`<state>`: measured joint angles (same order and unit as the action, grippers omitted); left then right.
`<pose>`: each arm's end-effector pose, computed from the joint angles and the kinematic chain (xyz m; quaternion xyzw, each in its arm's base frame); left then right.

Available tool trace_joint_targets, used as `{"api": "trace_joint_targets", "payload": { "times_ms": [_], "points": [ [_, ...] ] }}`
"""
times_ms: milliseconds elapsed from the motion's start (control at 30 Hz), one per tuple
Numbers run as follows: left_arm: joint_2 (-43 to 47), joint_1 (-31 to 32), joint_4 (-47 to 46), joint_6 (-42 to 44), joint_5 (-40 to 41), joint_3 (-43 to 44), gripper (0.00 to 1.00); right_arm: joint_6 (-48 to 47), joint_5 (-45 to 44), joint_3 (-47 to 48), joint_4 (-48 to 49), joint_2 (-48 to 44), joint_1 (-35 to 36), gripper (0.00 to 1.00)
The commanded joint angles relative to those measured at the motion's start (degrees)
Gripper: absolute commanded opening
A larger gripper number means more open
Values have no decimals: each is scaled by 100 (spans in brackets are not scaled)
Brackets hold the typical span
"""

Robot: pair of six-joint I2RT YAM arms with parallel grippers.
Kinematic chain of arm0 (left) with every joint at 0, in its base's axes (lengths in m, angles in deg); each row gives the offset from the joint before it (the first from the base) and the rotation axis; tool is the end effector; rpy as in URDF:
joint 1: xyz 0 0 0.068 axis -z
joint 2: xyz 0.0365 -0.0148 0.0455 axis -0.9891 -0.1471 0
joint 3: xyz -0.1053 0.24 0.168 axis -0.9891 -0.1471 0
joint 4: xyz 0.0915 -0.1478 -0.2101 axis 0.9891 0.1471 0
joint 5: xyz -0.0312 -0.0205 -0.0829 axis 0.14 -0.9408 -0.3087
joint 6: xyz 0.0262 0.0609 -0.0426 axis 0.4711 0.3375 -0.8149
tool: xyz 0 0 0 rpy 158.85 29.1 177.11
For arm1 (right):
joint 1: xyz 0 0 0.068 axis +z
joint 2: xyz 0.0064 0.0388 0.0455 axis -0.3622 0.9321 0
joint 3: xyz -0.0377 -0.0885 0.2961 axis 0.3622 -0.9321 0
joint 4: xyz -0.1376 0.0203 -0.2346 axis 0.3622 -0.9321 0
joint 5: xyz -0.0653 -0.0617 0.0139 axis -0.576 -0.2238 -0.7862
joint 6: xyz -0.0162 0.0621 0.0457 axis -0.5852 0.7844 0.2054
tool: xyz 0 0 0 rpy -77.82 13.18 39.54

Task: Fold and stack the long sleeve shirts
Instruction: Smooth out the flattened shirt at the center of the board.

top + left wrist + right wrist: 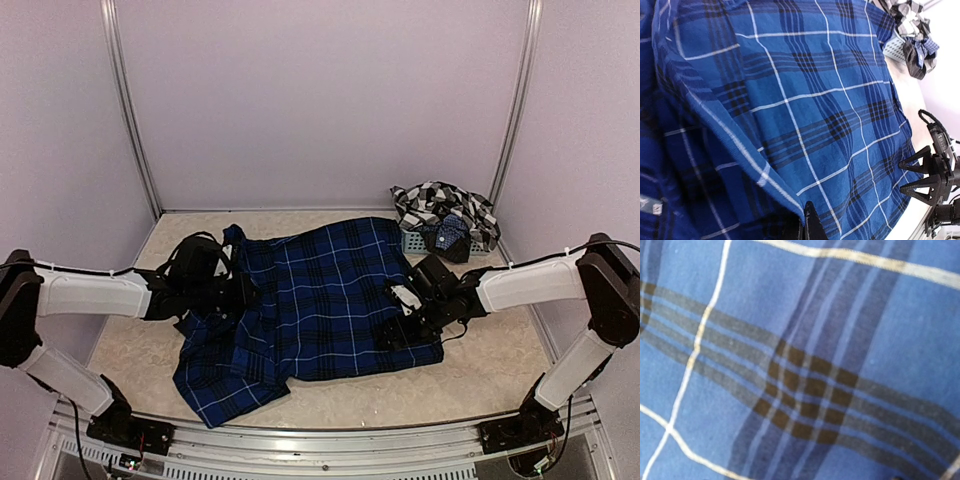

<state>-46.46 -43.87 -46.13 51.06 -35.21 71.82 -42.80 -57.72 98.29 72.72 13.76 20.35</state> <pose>0.2468 -0.1968 0.2070 0.0125 0.8924 -0.3021 0.3350 0.2258 0.2204 0.1521 -0.1738 0.9465 0.2264 0.1508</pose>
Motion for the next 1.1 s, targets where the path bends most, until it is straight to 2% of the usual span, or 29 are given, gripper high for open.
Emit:
{"api": "trace_joint_targets", "payload": {
  "times_ms": [0,100,233,367,600,800,933,1067],
  "points": [
    [-687,158,-379,50,-380,326,0,18,-40,-130,39,-55,67,74],
    [-1109,242,-501,60,-524,444,3,30,-72,-155,12,-79,77,74],
    [-1182,293,-465,93,-431,437,21,41,-58,-177,36,-88,74,74],
    [-828,291,-375,308,-263,296,46,25,-4,-157,93,-15,74,74],
    [-373,285,-64,403,-219,161,65,21,32,-25,136,75,110,74],
    [222,285,369,293,600,-83,74,21,34,-25,125,124,127,74],
    [649,212,863,284,1070,-239,75,10,58,11,149,176,145,74],
    [861,-72,1044,257,1194,-418,73,-2,85,72,168,255,159,74]
  ]
}}
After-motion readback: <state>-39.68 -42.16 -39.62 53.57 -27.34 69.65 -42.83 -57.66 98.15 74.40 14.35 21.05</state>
